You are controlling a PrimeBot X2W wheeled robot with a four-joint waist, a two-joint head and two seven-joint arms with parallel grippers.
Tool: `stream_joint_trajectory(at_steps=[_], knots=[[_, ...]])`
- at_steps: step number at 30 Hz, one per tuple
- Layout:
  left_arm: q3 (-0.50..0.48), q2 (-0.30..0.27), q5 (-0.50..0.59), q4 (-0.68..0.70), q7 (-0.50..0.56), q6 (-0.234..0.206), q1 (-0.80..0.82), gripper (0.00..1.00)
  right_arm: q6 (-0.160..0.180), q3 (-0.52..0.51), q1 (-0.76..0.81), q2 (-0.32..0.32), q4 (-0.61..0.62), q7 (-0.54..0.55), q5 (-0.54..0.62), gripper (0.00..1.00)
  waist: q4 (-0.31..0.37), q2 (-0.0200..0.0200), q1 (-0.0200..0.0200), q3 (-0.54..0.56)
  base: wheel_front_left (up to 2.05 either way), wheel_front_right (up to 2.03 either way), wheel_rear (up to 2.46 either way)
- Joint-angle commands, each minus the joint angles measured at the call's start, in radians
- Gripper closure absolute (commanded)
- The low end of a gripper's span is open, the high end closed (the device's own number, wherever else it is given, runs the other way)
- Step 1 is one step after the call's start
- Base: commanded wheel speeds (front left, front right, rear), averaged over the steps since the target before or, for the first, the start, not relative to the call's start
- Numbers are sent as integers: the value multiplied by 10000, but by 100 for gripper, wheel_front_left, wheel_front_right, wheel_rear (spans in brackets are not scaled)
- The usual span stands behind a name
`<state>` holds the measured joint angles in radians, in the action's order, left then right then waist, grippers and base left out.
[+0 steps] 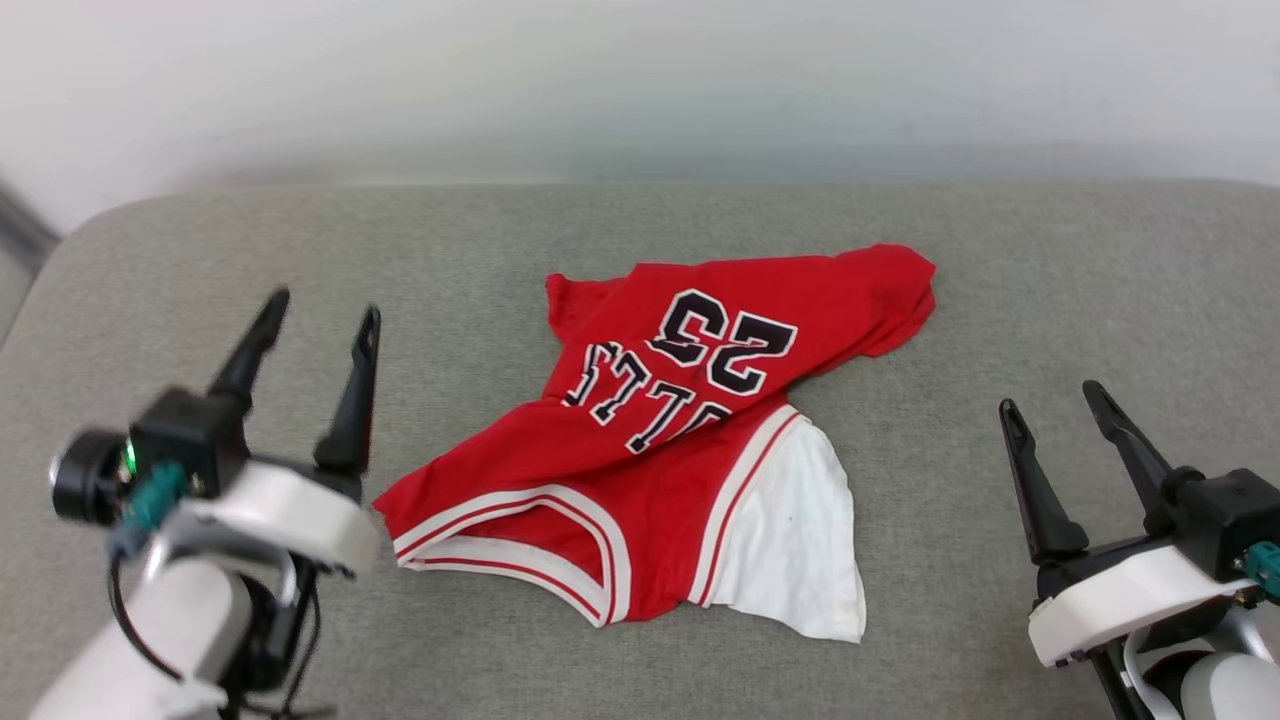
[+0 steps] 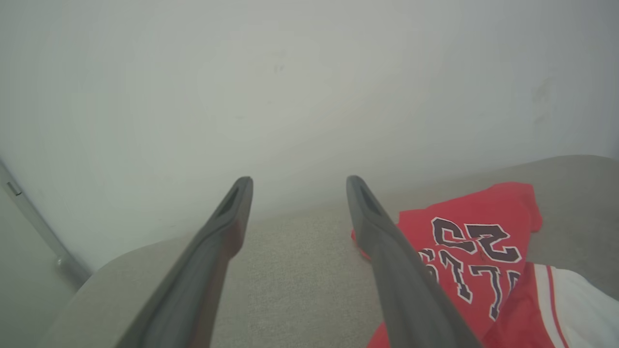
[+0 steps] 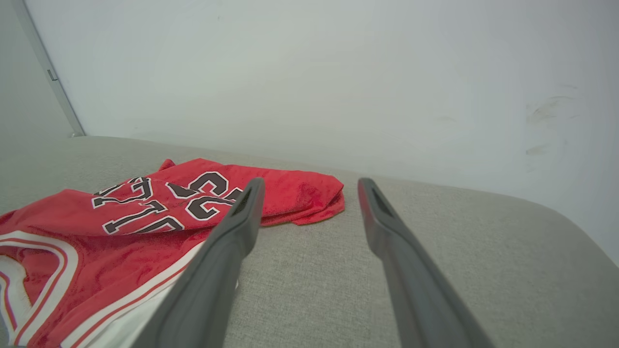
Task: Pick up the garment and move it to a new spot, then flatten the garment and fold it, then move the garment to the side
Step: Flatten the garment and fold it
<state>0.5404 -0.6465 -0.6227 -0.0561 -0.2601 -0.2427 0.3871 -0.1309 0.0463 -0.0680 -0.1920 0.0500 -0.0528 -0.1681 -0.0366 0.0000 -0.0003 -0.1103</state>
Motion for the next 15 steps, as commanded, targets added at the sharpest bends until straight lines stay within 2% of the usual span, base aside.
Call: stream_joint_trajectory(at_steps=[1,4,5,6,10,15], knots=[[-159,171,104,385,-62,-183,-441,0,3,-5,159,6,85,19,-67,0,-186,0,3,145,0,0,0],[-554,706,227,1122,-55,-619,-1599,0,5,-29,315,62,188,63,-64,0,-256,0,3,155,0,0,0],[-1105,1295,677,1685,-51,-860,-2389,0,3,-47,376,136,244,64,-79,0,-276,0,3,114,0,0,0],[-1233,1486,869,1816,-52,-847,-2644,0,3,-78,415,164,252,50,-103,0,-285,0,3,98,0,0,0],[-1501,1828,1598,1898,-51,-404,-3158,0,3,-9,479,213,258,74,-100,0,-268,0,3,48,0,0,0],[-1932,2114,2079,1883,-52,10,-3069,0,3,224,405,-225,431,594,0,0,-336,0,3,-99,0,0,0]])
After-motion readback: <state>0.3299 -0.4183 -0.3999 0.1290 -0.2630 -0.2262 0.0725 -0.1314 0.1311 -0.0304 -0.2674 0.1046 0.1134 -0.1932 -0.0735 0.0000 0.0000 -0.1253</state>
